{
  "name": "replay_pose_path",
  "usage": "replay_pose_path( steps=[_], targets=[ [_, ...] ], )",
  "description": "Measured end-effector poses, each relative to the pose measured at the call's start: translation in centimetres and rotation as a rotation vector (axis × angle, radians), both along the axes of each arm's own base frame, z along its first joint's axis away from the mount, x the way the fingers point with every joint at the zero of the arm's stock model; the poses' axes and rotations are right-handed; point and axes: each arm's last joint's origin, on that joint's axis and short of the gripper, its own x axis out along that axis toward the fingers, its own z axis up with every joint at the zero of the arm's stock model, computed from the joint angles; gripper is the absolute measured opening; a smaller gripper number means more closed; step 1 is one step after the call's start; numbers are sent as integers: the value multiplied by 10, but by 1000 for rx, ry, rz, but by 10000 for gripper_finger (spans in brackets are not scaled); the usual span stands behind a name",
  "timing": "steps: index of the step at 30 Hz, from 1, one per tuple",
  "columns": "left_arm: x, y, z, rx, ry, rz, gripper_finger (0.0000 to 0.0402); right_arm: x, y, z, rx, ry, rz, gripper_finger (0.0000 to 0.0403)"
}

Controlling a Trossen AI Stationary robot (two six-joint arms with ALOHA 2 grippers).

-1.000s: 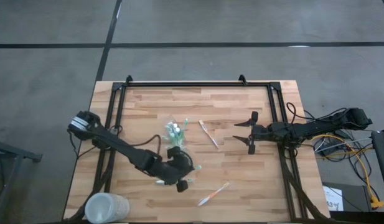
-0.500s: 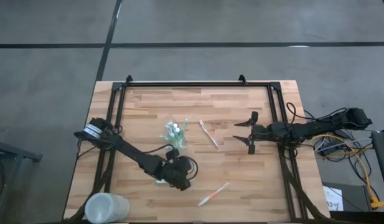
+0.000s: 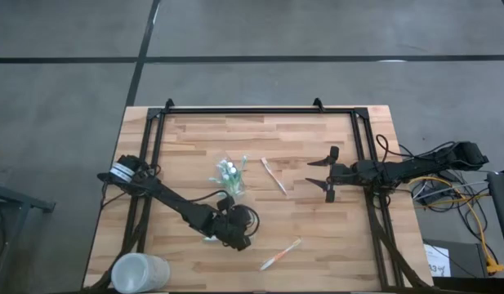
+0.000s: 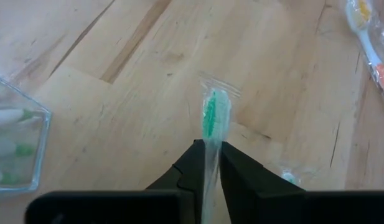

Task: Pick & Place toothbrushing station
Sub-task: Put the green toothbrush into the transparent organizer, then adjust the transparent organizer on the table

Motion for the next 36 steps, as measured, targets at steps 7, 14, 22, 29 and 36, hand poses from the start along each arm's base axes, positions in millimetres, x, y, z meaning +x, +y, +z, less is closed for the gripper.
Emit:
replay_pose_path(
  steps=[7, 14, 22, 29, 36],
  targets=[
    [0, 0, 0, -7, -2, 8, 78, 0, 0, 0, 0, 0, 0, 244],
    [0, 1, 1, -29, -10, 32, 98, 0, 0, 0, 0, 0, 0, 244],
    [-5, 7, 7, 1, 21, 57, 106, 0, 0, 0, 0, 0, 0, 244],
    [-11, 15, 25, 79, 0, 84, 106, 0, 0, 0, 0, 0, 1, 244],
    [-22, 27, 44, 187, -35, 189, 120, 0, 0, 0, 0, 0, 0, 244]
  ],
)
